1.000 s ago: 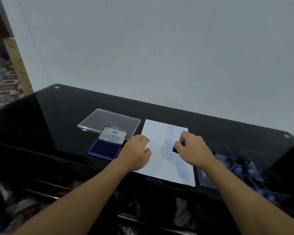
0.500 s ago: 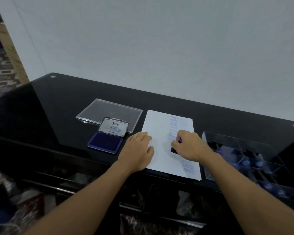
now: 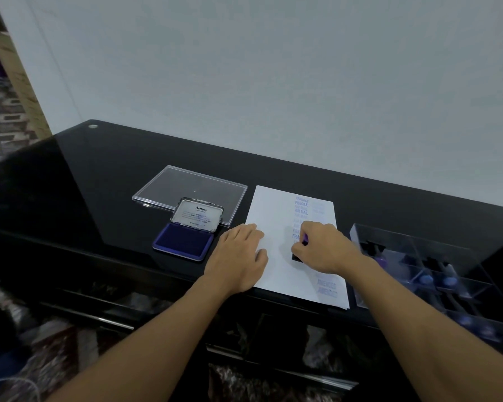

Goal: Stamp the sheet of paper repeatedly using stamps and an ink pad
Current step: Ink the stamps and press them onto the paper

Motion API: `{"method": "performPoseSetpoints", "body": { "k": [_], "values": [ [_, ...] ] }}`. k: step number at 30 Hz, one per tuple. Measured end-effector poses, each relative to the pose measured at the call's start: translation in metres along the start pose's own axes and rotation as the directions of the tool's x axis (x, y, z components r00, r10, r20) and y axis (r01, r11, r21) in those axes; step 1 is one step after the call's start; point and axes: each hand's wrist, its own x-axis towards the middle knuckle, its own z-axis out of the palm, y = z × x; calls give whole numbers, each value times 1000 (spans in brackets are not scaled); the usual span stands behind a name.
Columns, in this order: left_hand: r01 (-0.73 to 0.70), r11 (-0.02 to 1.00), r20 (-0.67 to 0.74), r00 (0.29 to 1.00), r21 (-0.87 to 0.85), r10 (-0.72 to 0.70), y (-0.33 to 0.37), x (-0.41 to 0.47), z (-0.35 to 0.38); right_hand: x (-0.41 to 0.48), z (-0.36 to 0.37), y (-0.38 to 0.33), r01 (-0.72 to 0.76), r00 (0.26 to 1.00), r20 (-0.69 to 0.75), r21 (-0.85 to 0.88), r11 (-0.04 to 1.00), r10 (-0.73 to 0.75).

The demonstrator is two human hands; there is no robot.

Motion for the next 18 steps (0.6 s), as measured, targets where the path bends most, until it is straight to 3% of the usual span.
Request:
{"method": "performPoseSetpoints", "body": {
  "k": [6,18],
  "values": [
    [-2,1000,0,1000,7,2,0,0,1,-7,17,-6,-11,997,-76,-72,997,5],
    [10,999,21,1000,35,-11,2,0,1,-11,33,-10,-61,971,-235,-40,997,50]
  ]
}}
